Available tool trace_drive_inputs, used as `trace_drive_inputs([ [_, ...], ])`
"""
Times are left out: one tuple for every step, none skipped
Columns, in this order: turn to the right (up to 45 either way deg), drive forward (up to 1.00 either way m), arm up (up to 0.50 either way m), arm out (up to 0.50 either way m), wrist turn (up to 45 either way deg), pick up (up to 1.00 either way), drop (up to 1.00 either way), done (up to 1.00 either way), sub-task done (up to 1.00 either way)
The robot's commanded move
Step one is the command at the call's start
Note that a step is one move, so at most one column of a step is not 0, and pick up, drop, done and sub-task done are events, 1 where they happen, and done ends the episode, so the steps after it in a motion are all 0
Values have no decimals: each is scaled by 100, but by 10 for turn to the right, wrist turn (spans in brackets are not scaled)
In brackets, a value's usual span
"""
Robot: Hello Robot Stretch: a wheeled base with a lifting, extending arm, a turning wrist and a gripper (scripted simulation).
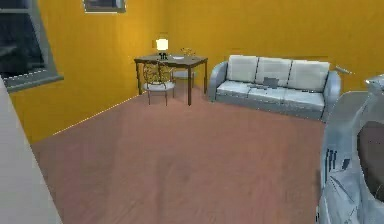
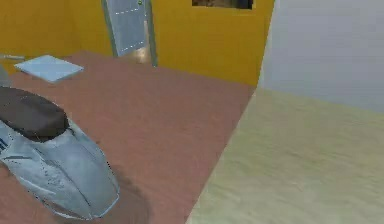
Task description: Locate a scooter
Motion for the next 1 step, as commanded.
trace_drive_inputs([
  [450, 0, 0, 0, 0, 0, 0, 0, 0],
])
